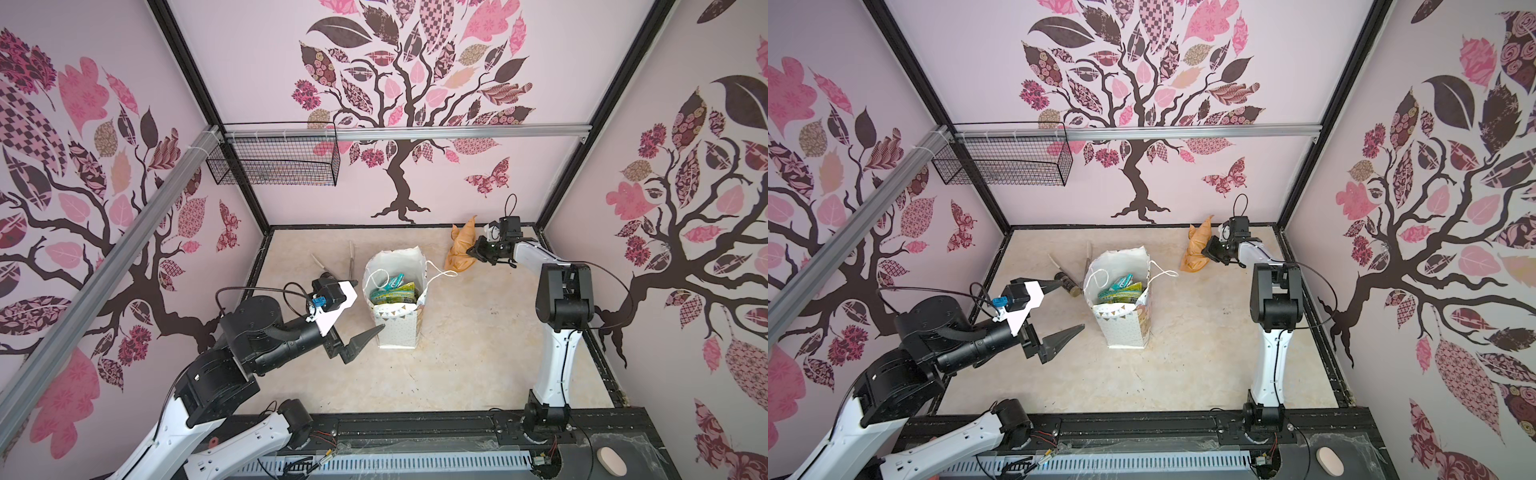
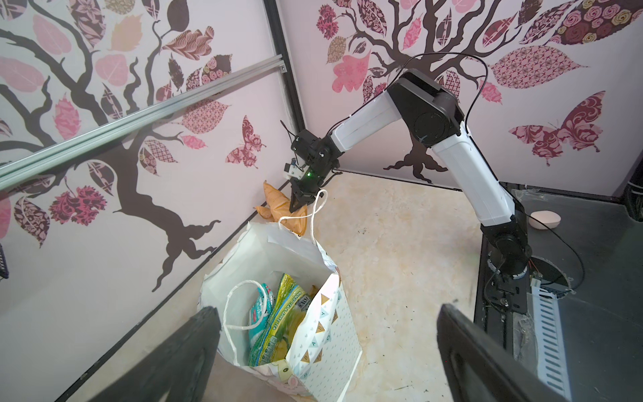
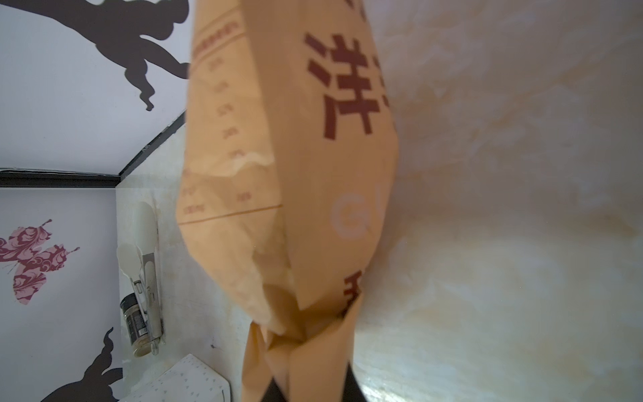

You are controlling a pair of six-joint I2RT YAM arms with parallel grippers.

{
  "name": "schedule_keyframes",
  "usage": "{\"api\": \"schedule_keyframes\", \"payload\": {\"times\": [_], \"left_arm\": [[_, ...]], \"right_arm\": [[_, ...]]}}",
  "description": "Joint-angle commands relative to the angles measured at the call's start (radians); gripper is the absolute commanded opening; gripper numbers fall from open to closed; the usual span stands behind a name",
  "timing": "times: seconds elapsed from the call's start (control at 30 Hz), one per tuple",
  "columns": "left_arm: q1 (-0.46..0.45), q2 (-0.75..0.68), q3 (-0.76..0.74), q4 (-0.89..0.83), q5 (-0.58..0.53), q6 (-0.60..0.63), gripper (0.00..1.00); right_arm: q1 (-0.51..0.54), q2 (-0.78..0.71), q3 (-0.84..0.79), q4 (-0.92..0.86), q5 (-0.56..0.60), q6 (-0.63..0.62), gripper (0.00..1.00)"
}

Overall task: Take the snacks out of the paper bag
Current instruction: 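Carry the tan pouch with the right gripper beside the bag while the left gripper withdraws, then release the pouch with the right gripper while the left gripper approaches the bag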

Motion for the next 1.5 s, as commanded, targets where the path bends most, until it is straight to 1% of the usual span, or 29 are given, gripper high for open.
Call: {"api": "schedule_keyframes", "payload": {"times": [0.0,0.03,0.1,0.13,0.17,0.23,0.27,0.37,0.47,0.63,0.8,1.0,1.1,1.2,1.3,1.4,1.47], "left_arm": [[-0.002,0.019,-0.023,0.044,-0.008,-0.027,0.99],[-0.002,0.025,-0.023,0.052,-0.015,-0.033,0.99],[-0.002,0.041,-0.012,0.058,-0.039,-0.057,0.99],[-0.003,0.053,0.0,0.051,-0.055,-0.075,0.99],[-0.002,0.067,0.016,0.038,-0.074,-0.09,0.99],[-0.002,0.094,0.043,0.012,-0.099,-0.122,0.99],[-0.002,0.104,0.054,-0.002,-0.109,-0.137,0.99],[-0.003,0.131,0.082,-0.031,-0.134,-0.192,0.99],[-0.002,0.145,0.103,-0.045,-0.153,-0.251,0.99],[-0.003,0.149,0.122,-0.021,-0.17,-0.374,0.99],[-0.002,0.162,0.147,-0.023,-0.221,-0.454,0.99],[-0.002,0.234,0.24,-0.088,-0.313,-0.535,0.97],[-0.002,0.295,0.305,-0.142,-0.352,-0.583,0.94],[-0.002,0.358,0.36,-0.19,-0.379,-0.621,0.94],[-0.002,0.416,0.407,-0.23,-0.38,-0.637,0.93],[-0.001,0.476,0.457,-0.282,-0.389,-0.657,0.92],[0.004,0.525,0.49,-0.315,-0.382,-0.665,0.91]], "right_arm": [[-0.015,0.058,0.037,-0.003,-0.015,0.007,0.13],[-0.017,0.064,0.036,-0.008,-0.015,0.012,0.2],[-0.017,0.063,0.031,-0.02,-0.003,0.008,0.25],[-0.018,0.057,0.025,-0.025,0.012,0.001,0.31],[-0.018,0.043,0.018,-0.03,0.033,-0.004,0.43],[-0.019,0.013,0.005,-0.045,0.08,-0.018,0.57],[-0.019,-0.004,-0.001,-0.054,0.105,-0.025,0.63],[-0.019,-0.07,-0.028,-0.07,0.153,-0.036,0.74],[-0.02,-0.143,-0.057,-0.075,0.178,-0.038,0.82],[-0.019,-0.289,-0.103,-0.083,0.181,-0.019,0.86],[-0.019,-0.467,-0.163,-0.091,0.126,0.022,0.88],[-0.01,-0.748,-0.256,-0.113,0.072,0.078,0.89],[0.024,-0.881,-0.273,-0.158,0.056,0.067,0.9],[0.084,-0.967,-0.23,-0.274,0.062,0.039,0.91],[0.179,-1.015,-0.146,-0.402,0.038,0.005,0.92],[0.306,-1.026,-0.031,-0.542,0.07,-0.024,0.94],[0.42,-1.014,0.041,-0.631,0.131,-0.037,0.96]]}}
